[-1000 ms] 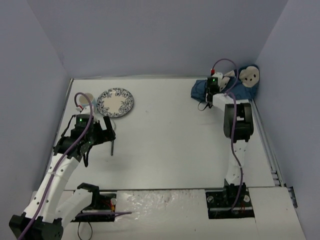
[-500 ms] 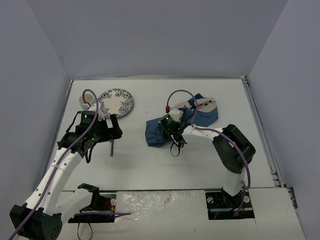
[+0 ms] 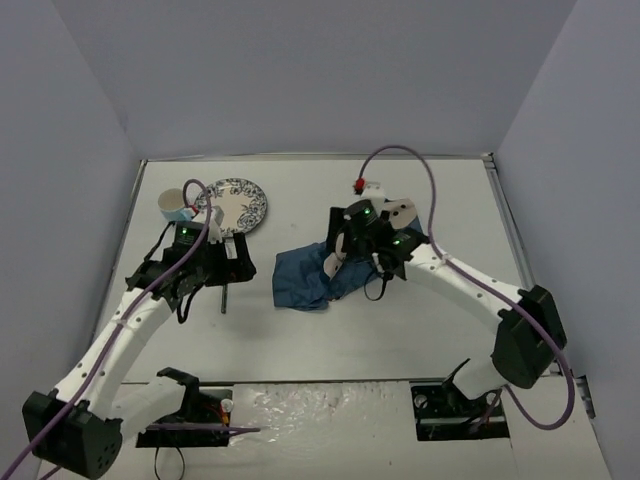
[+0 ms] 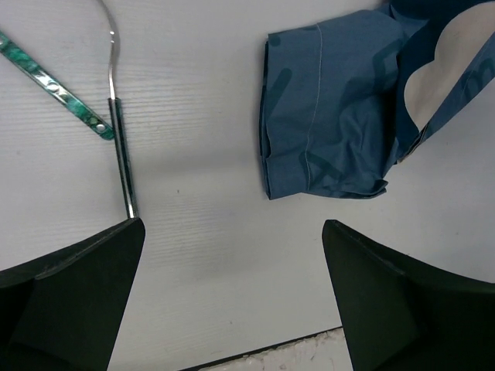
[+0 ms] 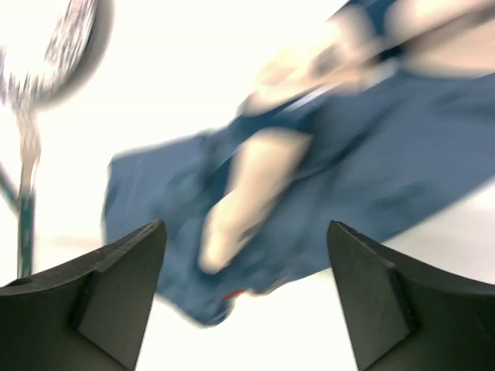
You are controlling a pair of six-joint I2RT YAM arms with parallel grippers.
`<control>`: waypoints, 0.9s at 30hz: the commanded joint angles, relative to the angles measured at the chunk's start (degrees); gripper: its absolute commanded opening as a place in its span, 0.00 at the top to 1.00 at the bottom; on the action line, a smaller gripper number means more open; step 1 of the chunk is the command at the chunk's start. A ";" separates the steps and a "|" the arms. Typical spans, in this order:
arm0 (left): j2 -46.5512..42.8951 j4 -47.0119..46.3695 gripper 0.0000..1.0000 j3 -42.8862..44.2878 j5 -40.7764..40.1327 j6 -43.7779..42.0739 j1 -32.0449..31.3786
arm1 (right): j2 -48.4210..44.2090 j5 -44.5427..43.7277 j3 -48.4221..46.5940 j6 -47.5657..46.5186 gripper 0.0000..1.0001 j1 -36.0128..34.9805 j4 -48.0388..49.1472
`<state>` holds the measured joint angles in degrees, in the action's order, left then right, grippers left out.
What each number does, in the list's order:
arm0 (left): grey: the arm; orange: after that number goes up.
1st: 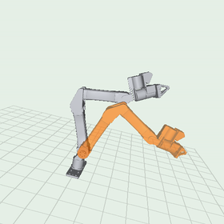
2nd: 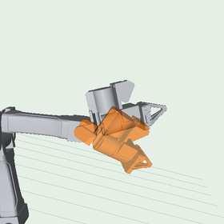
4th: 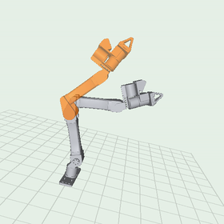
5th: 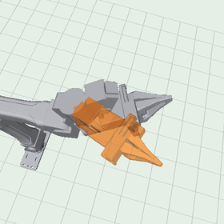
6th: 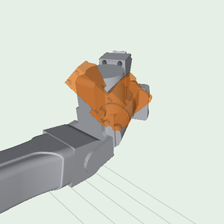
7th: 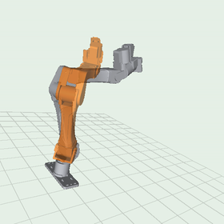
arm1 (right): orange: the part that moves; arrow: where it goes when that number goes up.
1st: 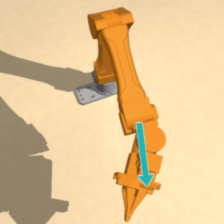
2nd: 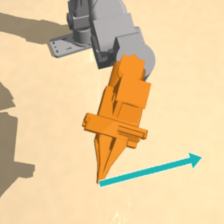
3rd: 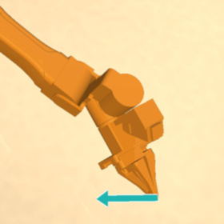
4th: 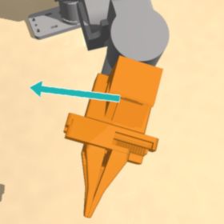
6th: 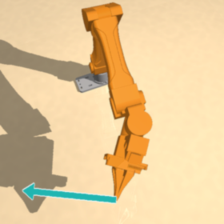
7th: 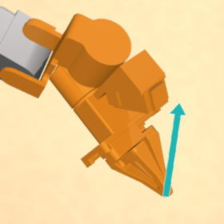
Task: Set the dinner table for one person
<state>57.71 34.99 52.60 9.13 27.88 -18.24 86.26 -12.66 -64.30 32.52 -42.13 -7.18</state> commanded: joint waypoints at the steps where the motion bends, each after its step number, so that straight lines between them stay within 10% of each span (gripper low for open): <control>1: 9.19 -6.29 0.03 1.06 -0.15 2.81 -4.73 | -6.27 -2.70 2.77 -3.97 0.23 13.35 -3.09; 27: 37.28 -23.99 0.30 5.15 -6.92 11.40 -9.71 | 21.35 -0.73 -1.11 1.64 0.26 28.27 8.98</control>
<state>94.21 15.98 55.12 3.45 38.29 -27.75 106.64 -13.39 -64.20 33.11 -14.92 -2.98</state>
